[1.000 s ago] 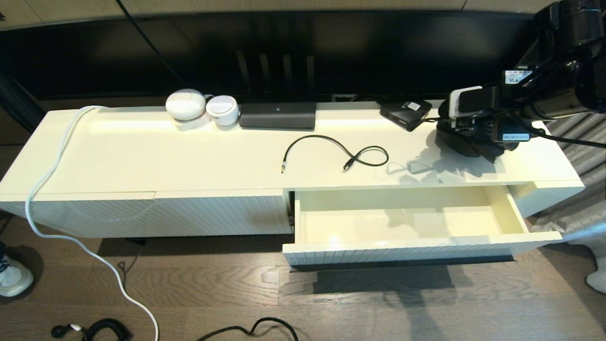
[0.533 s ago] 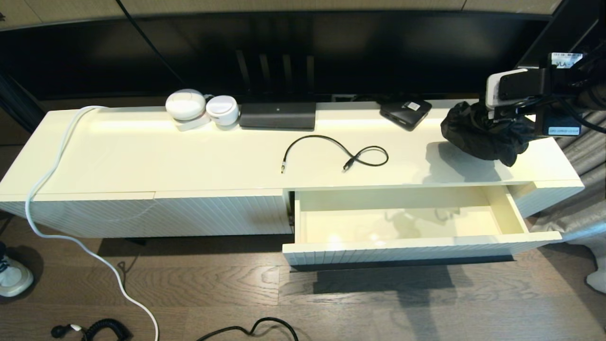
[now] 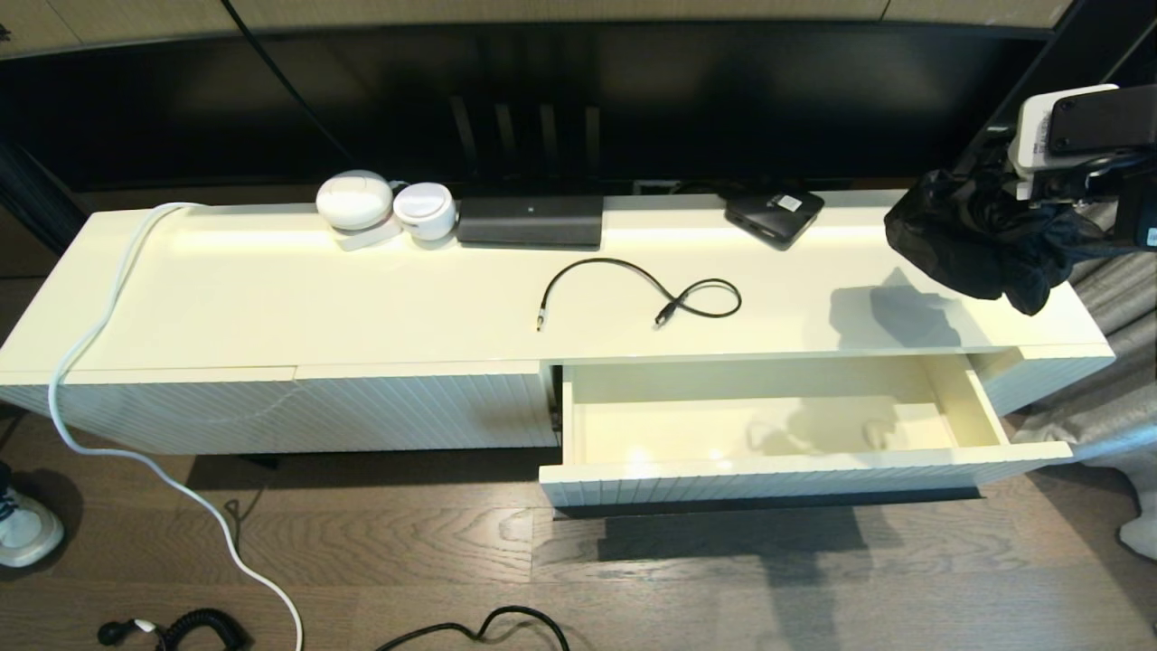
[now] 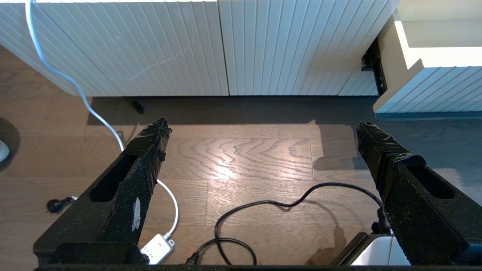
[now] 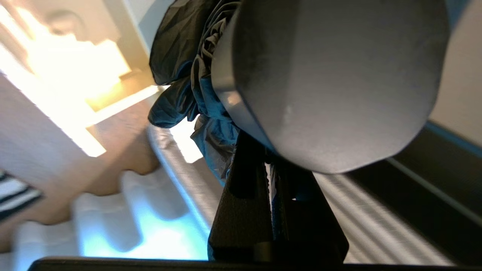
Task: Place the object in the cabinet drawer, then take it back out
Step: Put the umbrella in the drawer
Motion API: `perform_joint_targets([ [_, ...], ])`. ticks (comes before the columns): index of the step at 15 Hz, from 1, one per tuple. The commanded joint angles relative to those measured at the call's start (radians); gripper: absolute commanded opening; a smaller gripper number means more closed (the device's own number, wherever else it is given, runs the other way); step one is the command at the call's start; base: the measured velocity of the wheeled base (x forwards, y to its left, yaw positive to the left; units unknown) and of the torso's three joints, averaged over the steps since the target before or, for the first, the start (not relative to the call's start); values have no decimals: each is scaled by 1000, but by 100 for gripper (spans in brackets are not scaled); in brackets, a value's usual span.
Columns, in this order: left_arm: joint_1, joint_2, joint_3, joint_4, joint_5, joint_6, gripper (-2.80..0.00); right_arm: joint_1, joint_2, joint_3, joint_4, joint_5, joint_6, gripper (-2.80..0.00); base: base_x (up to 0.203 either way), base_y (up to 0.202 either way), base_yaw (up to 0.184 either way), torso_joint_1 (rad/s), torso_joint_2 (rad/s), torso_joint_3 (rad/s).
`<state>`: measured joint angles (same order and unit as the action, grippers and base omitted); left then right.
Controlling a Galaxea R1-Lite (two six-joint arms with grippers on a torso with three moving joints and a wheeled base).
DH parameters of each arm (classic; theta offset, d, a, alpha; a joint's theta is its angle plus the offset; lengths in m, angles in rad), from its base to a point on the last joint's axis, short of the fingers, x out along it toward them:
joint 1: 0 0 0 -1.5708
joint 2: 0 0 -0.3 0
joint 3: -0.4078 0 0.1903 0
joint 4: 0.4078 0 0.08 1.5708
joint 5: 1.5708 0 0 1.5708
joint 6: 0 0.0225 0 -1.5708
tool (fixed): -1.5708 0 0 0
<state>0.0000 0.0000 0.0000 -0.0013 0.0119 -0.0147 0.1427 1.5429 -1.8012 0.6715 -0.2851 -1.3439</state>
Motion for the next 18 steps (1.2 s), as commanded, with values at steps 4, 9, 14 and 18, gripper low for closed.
perform_joint_targets([
  [4, 1, 0, 0, 0, 0, -1, 0, 37, -50, 100, 22, -2, 123, -280, 0, 0, 0, 0, 0, 0],
  [9, 0, 0, 0, 0, 0, -1, 0, 74, -63, 198, 54, 0, 246, -280, 0, 0, 0, 0, 0, 0],
  [14, 0, 0, 0, 0, 0, -1, 0, 82, -37, 298, 9, 2, 281, -280, 0, 0, 0, 0, 0, 0],
  [18, 0, 0, 0, 0, 0, -1, 0, 80, -23, 338, -38, 3, 310, -280, 0, 0, 0, 0, 0, 0],
])
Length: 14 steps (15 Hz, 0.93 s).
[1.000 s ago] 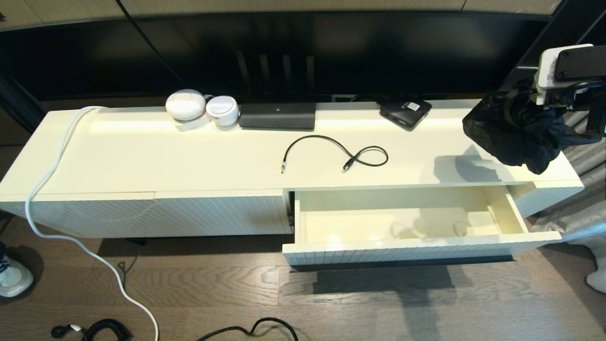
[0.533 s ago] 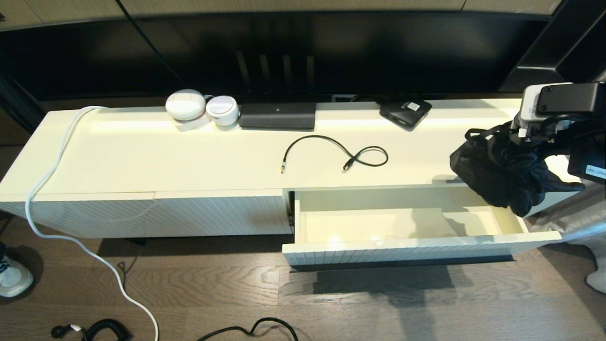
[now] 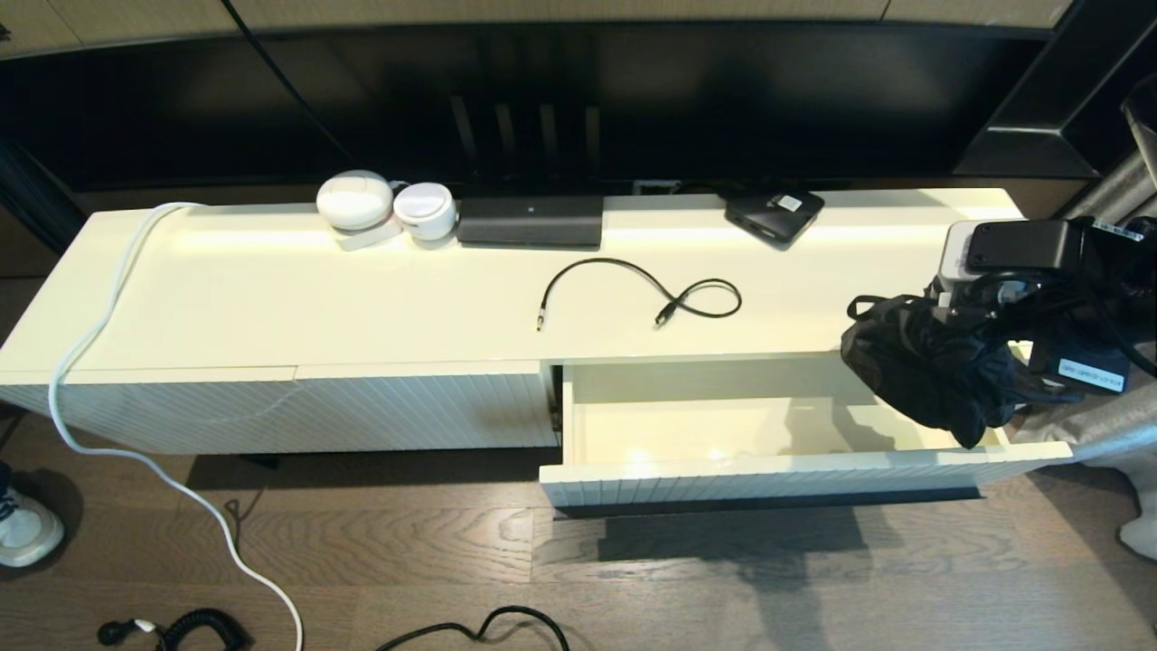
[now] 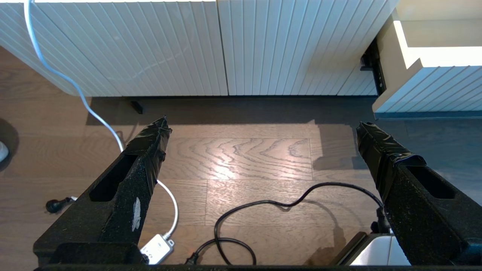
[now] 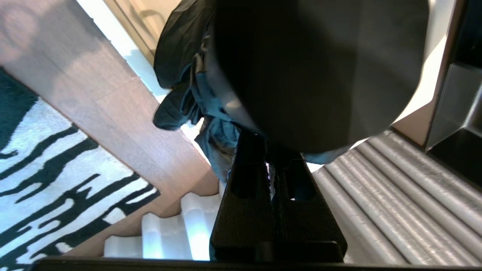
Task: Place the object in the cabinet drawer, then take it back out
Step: Put the umbrella in the drawer
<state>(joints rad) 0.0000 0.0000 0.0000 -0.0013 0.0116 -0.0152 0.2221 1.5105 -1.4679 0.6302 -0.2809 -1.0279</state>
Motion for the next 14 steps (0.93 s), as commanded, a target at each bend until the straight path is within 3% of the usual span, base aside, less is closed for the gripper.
perform_joint_targets([
  [1, 0, 0, 0, 0, 1, 0, 0, -1, 13, 13, -9, -1, 1, -280, 0, 0, 0, 0, 0, 0],
  [3, 0, 0, 0, 0, 1, 0, 0, -8, 35, 85, -74, 2, 19, -280, 0, 0, 0, 0, 0, 0],
  [9, 0, 0, 0, 0, 1, 0, 0, -53, 82, 98, -145, 28, 20, -280, 0, 0, 0, 0, 0, 0],
  [14, 0, 0, 0, 0, 1, 0, 0, -43, 105, 263, -316, 23, 11, -280, 0, 0, 0, 0, 0, 0],
])
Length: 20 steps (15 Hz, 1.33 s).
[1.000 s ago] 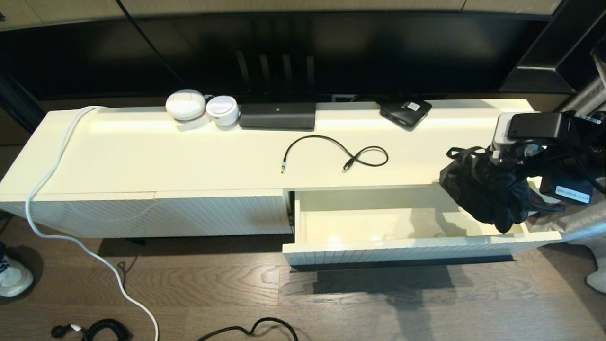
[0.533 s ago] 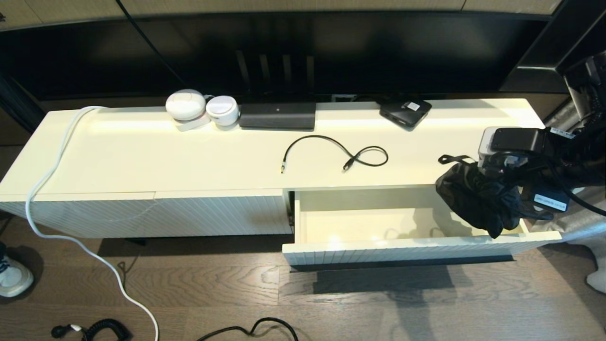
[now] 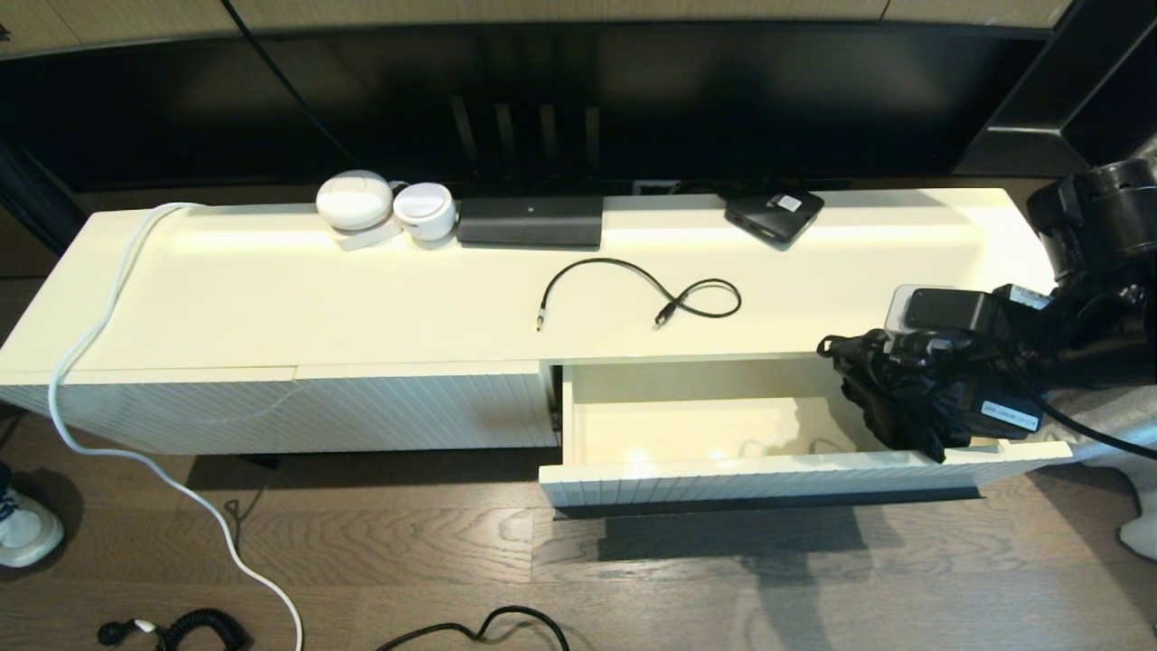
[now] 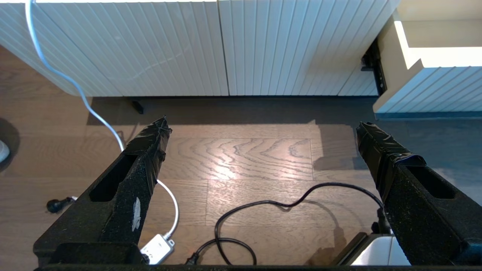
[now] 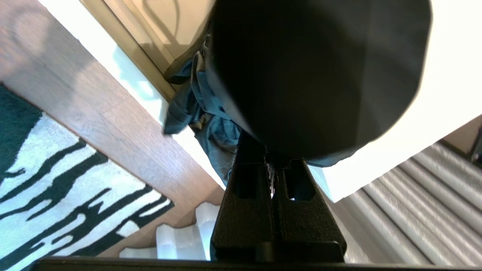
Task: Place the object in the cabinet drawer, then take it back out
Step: Put the umbrella in the drawer
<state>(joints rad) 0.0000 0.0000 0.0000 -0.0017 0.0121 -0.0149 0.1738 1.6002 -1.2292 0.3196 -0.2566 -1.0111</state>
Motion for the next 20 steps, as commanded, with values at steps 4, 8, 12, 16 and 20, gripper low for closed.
perform_joint_targets([
  [4, 0, 0, 0, 0, 0, 0, 0, 51, 47, 62, -66, -5, -6, -280, 0, 0, 0, 0, 0, 0],
  [8, 0, 0, 0, 0, 0, 0, 0, 114, 99, 55, -107, -28, -5, -280, 0, 0, 0, 0, 0, 0],
  [12, 0, 0, 0, 0, 0, 0, 0, 145, 147, 73, -171, -44, -4, -280, 0, 0, 0, 0, 0, 0],
  [16, 0, 0, 0, 0, 0, 0, 0, 168, 195, 58, -196, -71, -3, -280, 0, 0, 0, 0, 0, 0],
  [20, 0, 0, 0, 0, 0, 0, 0, 177, 220, 57, -257, -77, -4, -280, 0, 0, 0, 0, 0, 0],
])
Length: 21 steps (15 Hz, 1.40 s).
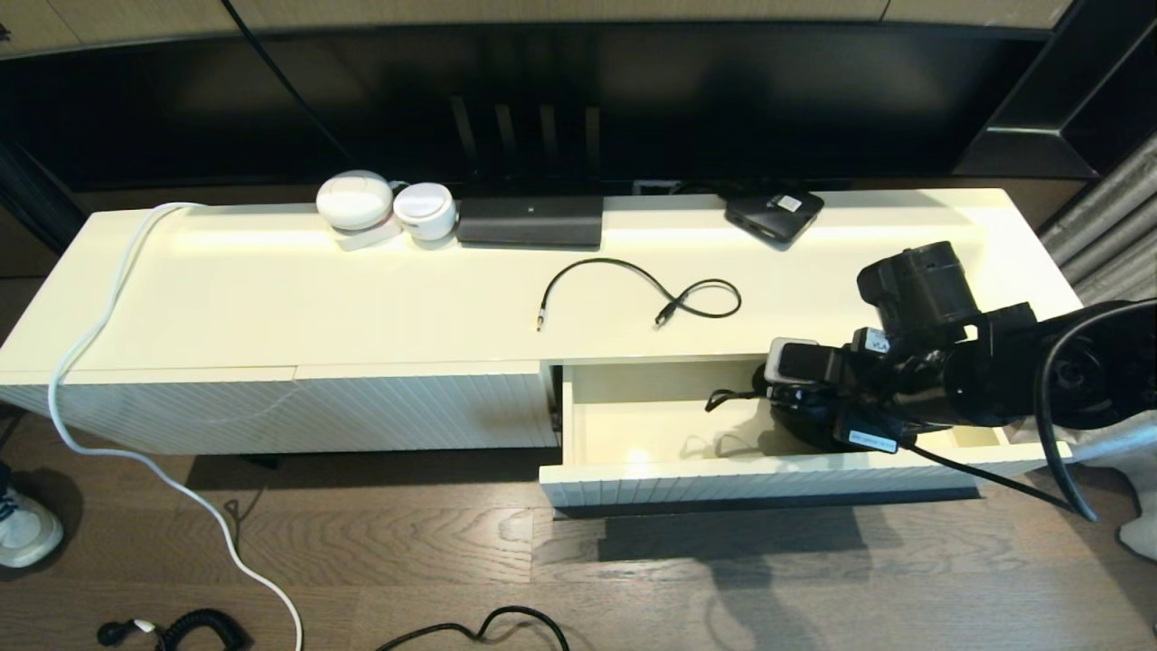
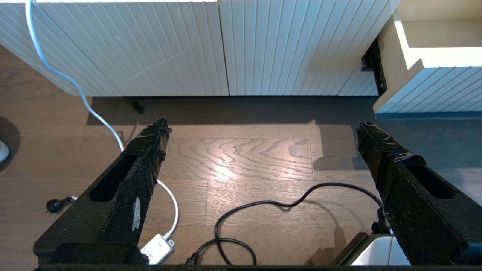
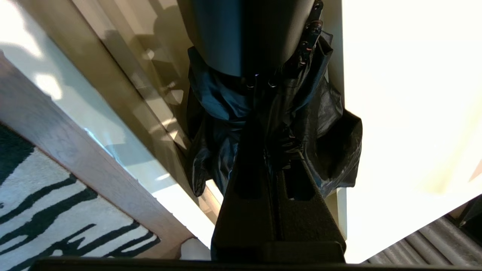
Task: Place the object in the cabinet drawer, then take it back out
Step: Put the umbrella in the drawer
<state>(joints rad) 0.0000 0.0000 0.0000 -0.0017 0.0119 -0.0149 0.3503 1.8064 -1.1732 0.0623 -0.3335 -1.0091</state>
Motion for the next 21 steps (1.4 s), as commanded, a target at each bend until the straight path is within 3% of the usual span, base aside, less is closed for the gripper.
perform_joint_targets([
  [1, 0, 0, 0, 0, 0, 0, 0, 23, 20, 4, -6, -7, -4, -280, 0, 0, 0, 0, 0, 0],
  [9, 0, 0, 0, 0, 0, 0, 0, 71, 65, -9, -45, -25, 3, -280, 0, 0, 0, 0, 0, 0],
  [10, 1, 0, 0, 0, 0, 0, 0, 71, 67, -7, -45, -27, 3, 0, 0, 0, 0, 0, 0, 0],
  [15, 0, 0, 0, 0, 0, 0, 0, 70, 67, -11, -78, -35, 5, 0, 0, 0, 0, 0, 0, 0],
  [21, 0, 0, 0, 0, 0, 0, 0, 68, -69, -59, -52, -32, 8, 0, 0, 0, 0, 0, 0, 0],
])
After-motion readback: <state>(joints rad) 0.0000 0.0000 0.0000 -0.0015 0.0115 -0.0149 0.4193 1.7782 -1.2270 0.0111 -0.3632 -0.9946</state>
